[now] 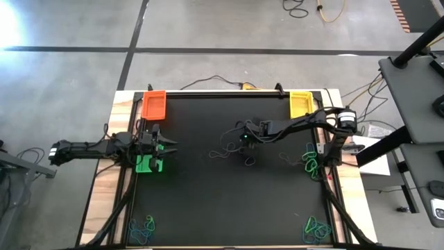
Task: Sort rubber bands into baskets
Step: Put the center blue rubber band into the yellow bin
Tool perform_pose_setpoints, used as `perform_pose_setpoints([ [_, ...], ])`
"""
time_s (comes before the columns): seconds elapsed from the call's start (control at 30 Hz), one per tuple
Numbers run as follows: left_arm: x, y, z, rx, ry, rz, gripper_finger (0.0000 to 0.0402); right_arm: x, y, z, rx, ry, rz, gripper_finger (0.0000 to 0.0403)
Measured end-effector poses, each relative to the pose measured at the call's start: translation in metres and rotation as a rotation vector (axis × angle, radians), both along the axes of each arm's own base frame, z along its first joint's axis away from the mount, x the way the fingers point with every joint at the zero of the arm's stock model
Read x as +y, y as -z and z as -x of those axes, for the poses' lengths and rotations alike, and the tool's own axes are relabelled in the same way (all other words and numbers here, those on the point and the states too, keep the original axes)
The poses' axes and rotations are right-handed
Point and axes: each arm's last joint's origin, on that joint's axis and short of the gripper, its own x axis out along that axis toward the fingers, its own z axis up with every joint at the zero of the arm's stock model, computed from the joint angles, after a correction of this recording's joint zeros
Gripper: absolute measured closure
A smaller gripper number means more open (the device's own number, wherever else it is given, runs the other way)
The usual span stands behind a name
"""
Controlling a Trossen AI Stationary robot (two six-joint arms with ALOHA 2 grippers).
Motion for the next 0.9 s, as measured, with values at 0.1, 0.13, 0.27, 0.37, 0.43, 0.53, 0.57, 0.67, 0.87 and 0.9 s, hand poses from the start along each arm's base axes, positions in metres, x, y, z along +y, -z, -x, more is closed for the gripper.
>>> perform_pose_setpoints([
  [0.1, 0.000, 0.000, 0.000, 0.000, 0.000, 0.000, 0.0286, -0.004, -0.002, 0.001, 0.024, 0.040, 0.122, 0.0394],
  [0.13, 0.000, 0.000, 0.000, 0.000, 0.000, 0.000, 0.0286, -0.005, -0.003, 0.001, 0.028, 0.054, 0.154, 0.0394],
  [0.27, 0.000, 0.000, 0.000, 0.000, -0.001, 0.000, 0.0286, -0.011, -0.004, 0.001, 0.021, 0.051, 0.186, 0.0394],
  [0.37, 0.000, 0.000, 0.000, 0.001, -0.001, 0.000, 0.0286, -0.020, -0.005, 0.003, 0.058, 0.056, 0.257, 0.0394],
  [0.43, 0.000, 0.000, 0.000, 0.000, -0.001, 0.000, 0.0286, -0.029, -0.006, 0.006, 0.078, 0.086, 0.297, 0.0394],
  [0.53, 0.000, 0.000, 0.000, 0.000, 0.000, 0.000, 0.0286, -0.042, -0.008, 0.008, 0.035, 0.116, 0.239, 0.0394],
  [0.57, 0.000, 0.000, 0.000, 0.000, 0.000, 0.000, 0.0286, -0.046, -0.008, 0.007, -0.005, 0.109, 0.185, 0.0393],
  [0.67, 0.000, 0.000, 0.000, 0.000, 0.000, 0.000, 0.0286, -0.060, -0.008, 0.007, -0.119, 0.069, 0.020, 0.0393],
  [0.87, 0.000, 0.000, 0.000, 0.000, 0.000, 0.000, 0.0286, -0.091, -0.008, 0.019, -0.238, 0.271, -0.129, 0.0382],
  [0.9, 0.000, 0.000, 0.000, 0.000, 0.000, 0.000, 0.0286, -0.094, -0.008, 0.020, -0.244, 0.289, -0.133, 0.0376],
])
